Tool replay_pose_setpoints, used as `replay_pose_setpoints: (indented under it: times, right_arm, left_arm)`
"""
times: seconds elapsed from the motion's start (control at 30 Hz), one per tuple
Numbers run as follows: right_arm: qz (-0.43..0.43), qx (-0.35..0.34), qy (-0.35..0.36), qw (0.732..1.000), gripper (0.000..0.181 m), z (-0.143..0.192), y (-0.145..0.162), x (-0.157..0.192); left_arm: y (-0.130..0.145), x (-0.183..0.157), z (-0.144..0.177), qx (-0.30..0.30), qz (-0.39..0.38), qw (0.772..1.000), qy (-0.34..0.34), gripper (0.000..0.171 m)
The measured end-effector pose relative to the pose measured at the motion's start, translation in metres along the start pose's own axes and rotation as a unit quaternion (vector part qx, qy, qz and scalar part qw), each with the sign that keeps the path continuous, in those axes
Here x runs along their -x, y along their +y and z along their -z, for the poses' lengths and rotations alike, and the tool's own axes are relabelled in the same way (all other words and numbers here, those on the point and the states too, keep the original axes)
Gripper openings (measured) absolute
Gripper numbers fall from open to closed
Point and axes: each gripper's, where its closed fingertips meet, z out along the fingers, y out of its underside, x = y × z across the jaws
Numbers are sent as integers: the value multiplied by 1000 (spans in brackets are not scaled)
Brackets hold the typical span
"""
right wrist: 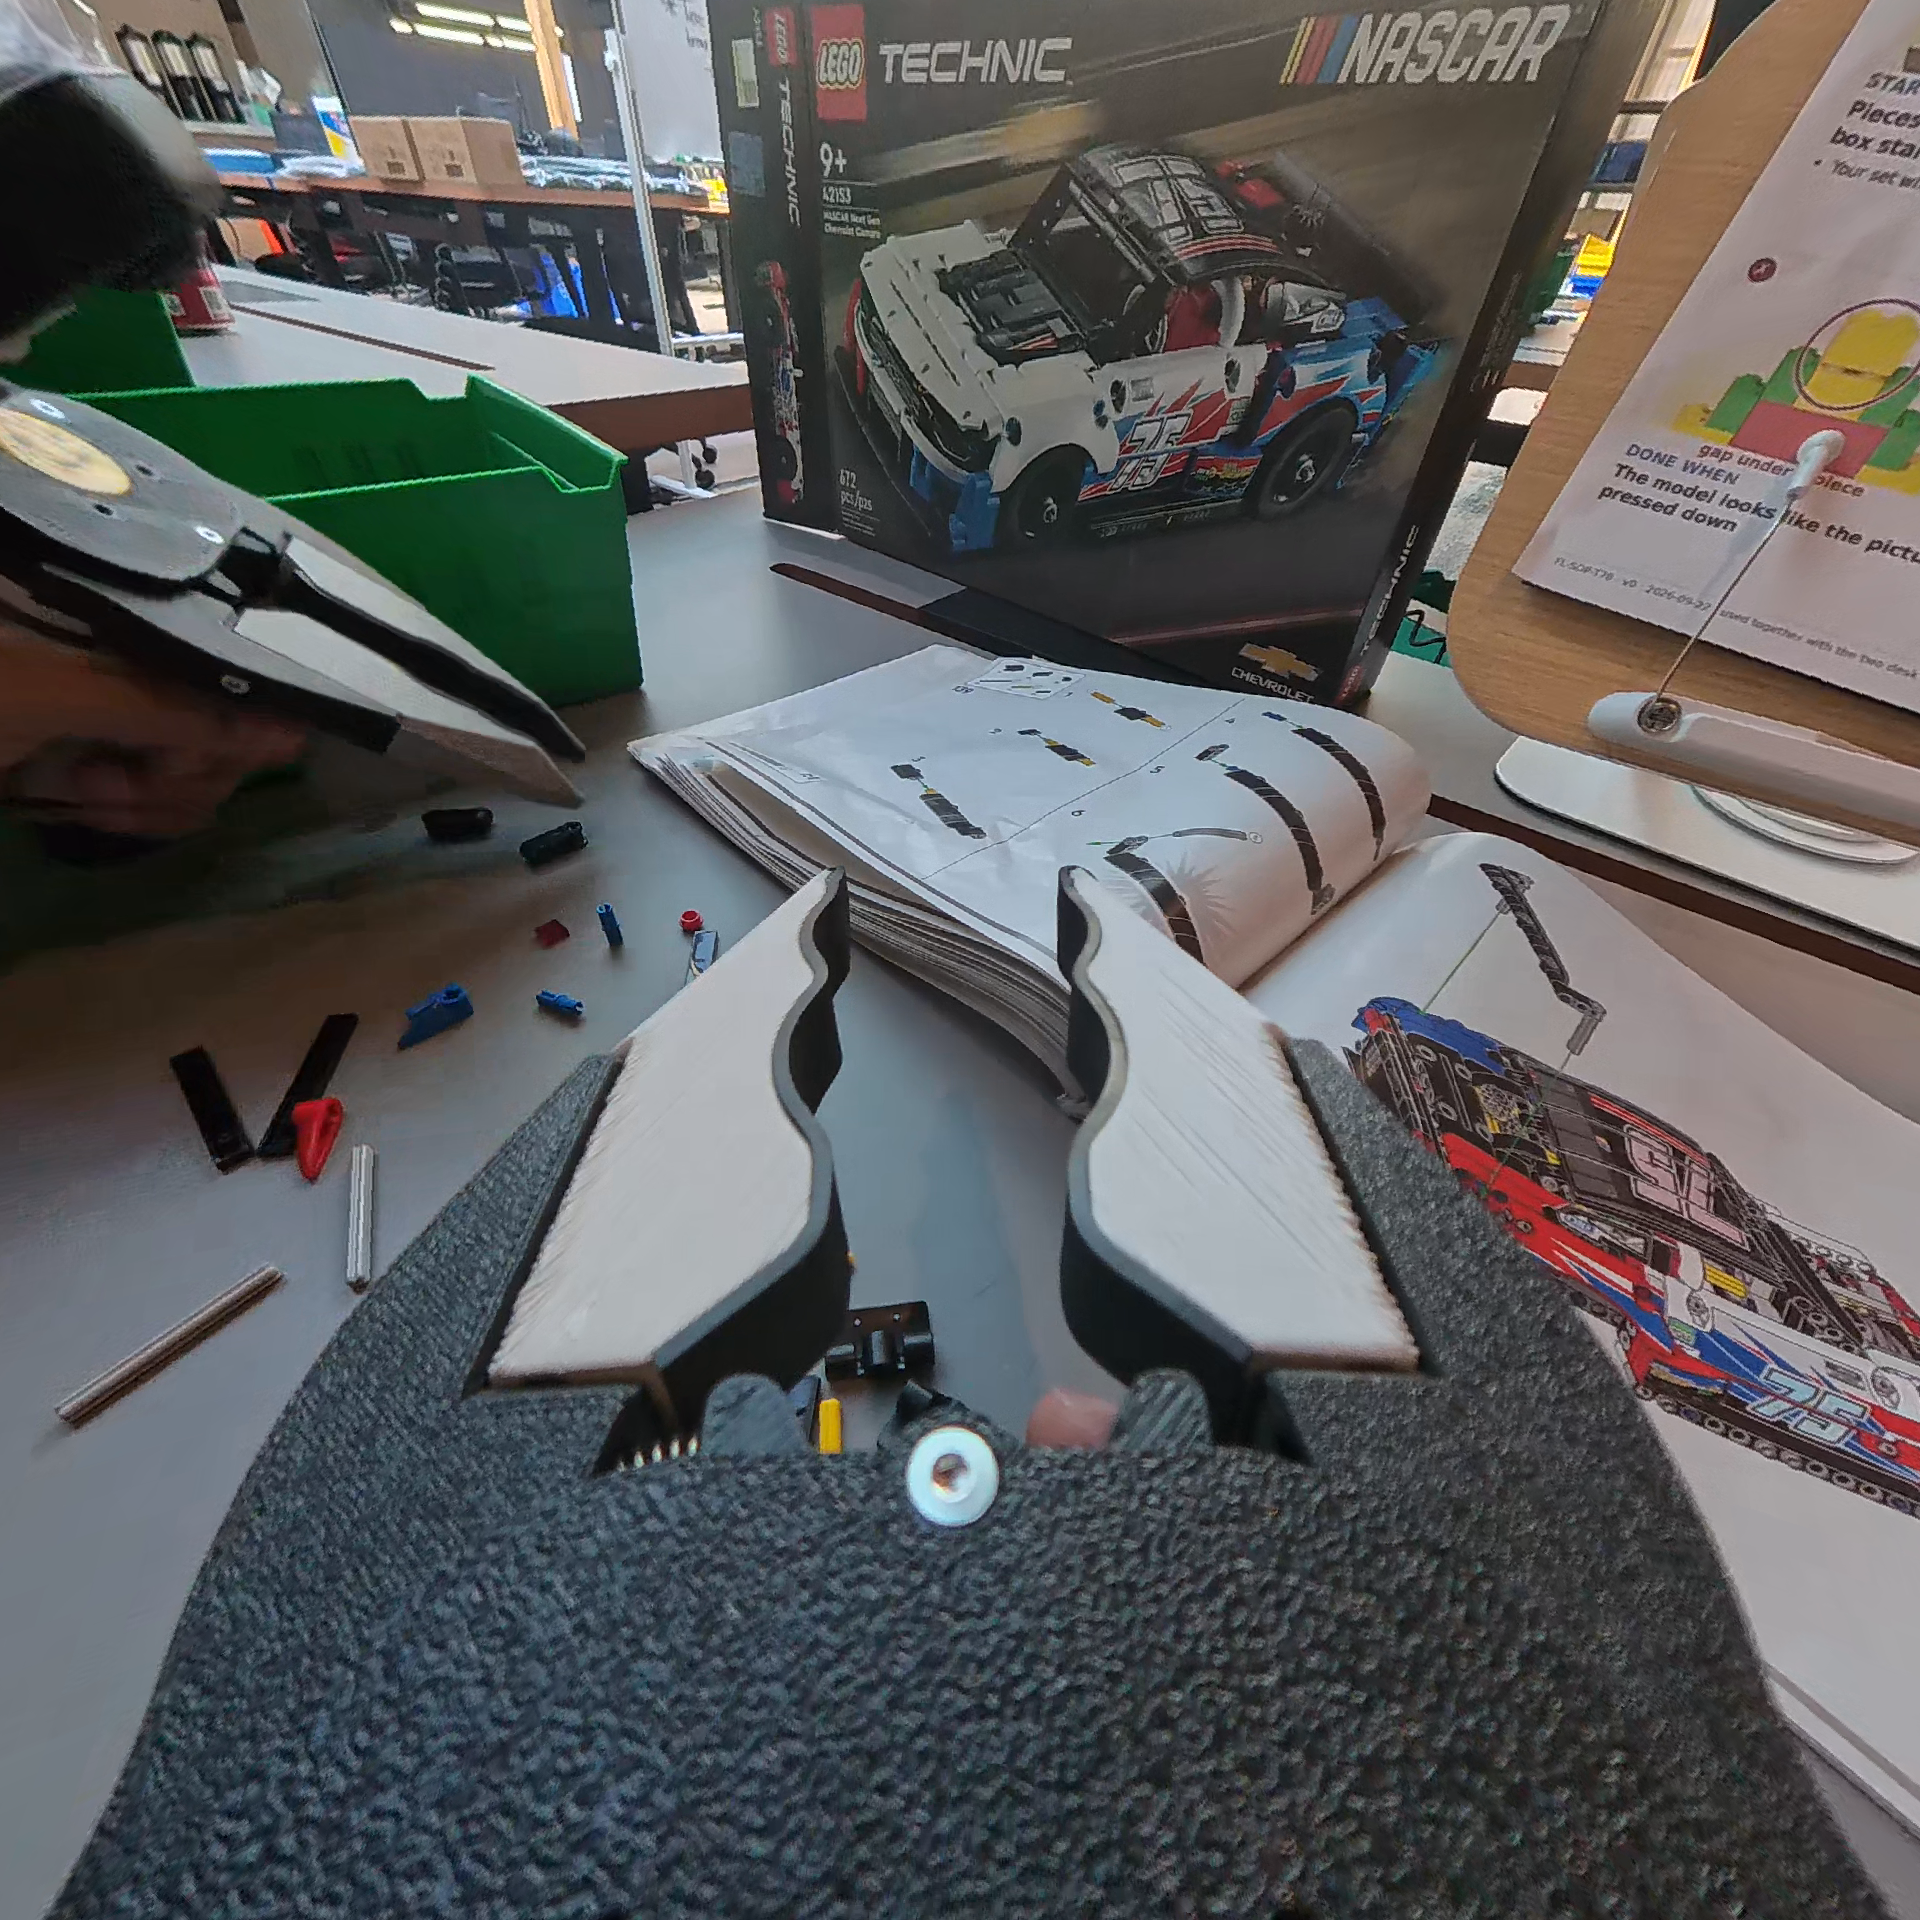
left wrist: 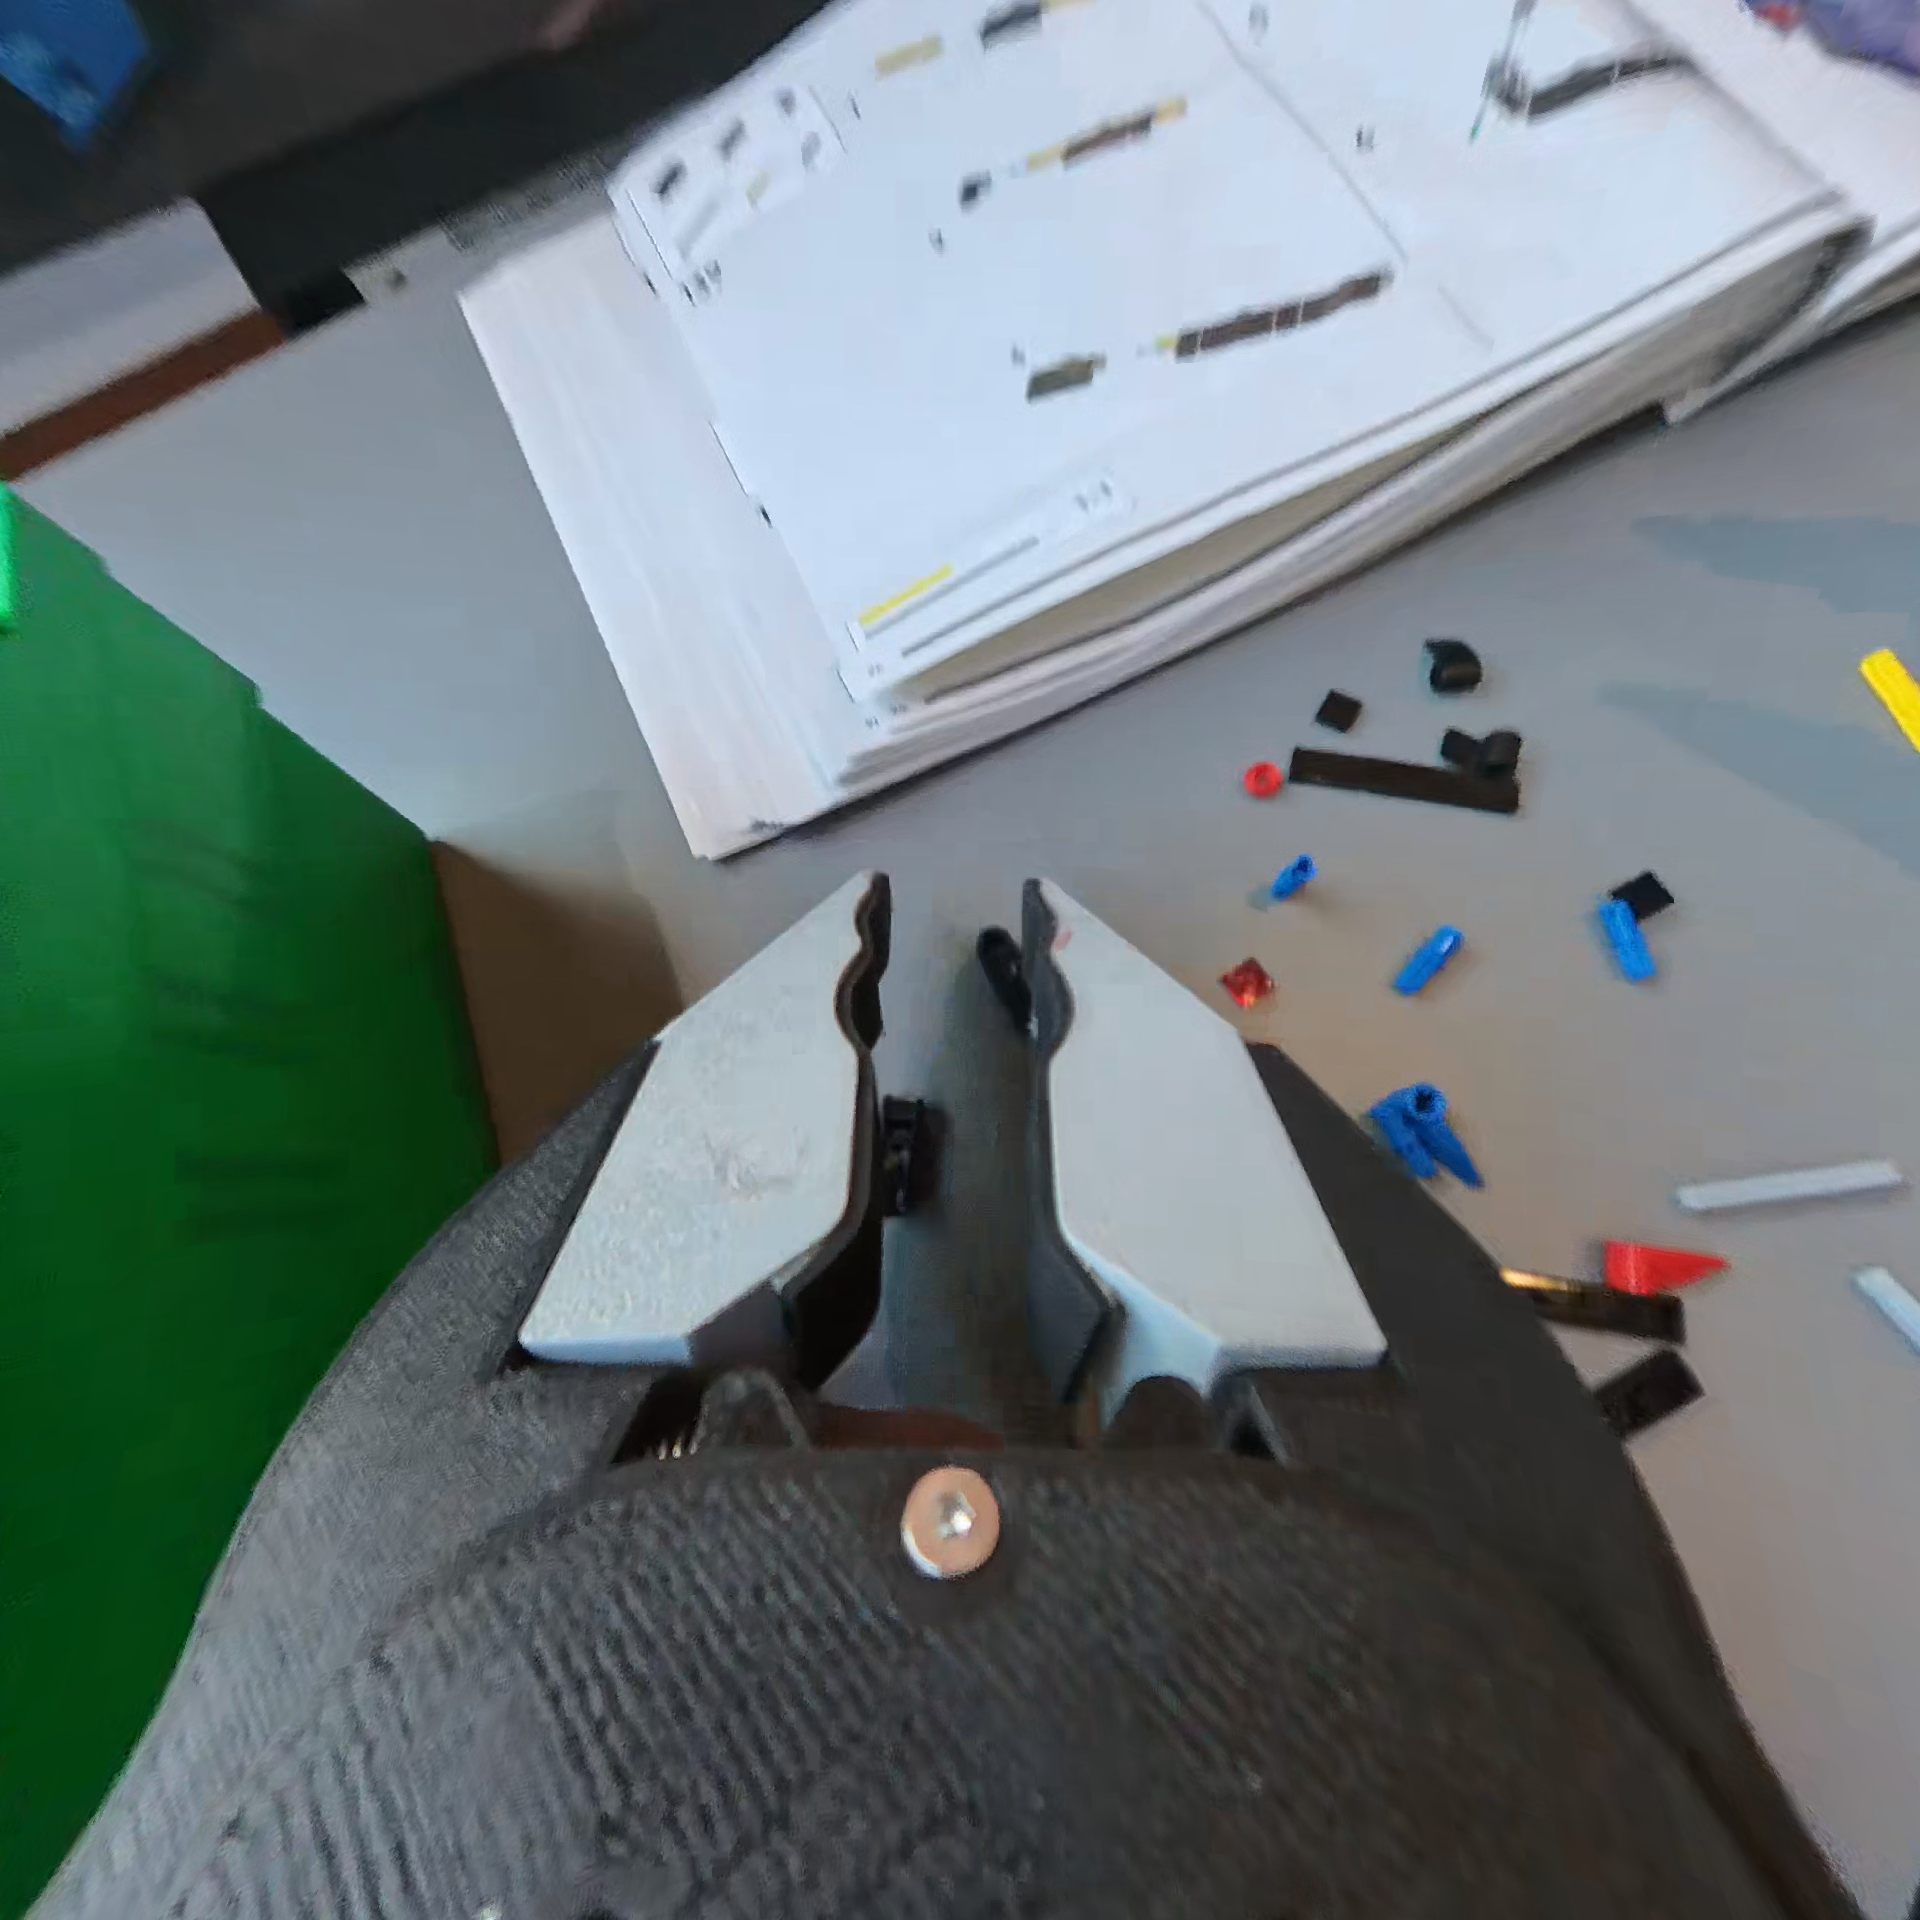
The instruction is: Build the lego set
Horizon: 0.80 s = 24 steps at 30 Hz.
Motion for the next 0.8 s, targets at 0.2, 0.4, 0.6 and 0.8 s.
replay_pose_setpoints:
  times: [0.2, 0.4, 0.6, 0.8]
  right_arm:
    - [1, -1, 1, 1000, 38, 0, 0, 0]
    - [10, 6, -12, 1000, 38, -2, 1, 8]
    - [-69, 23, -212, 975, 20, -4, 1, 78]
    - [-186, 17, -326, 927, 16, 4, -11, 108]
  left_arm:
    - [22, -15, -6, 59, -36, 997, 30, 13]
    - [5, -21, -3, 13, -106, 994, 10, 6]
    - [-53, -96, 45, -233, -325, 916, 28, 5]
    - [-57, -145, 77, -351, -420, 836, 44, 5]
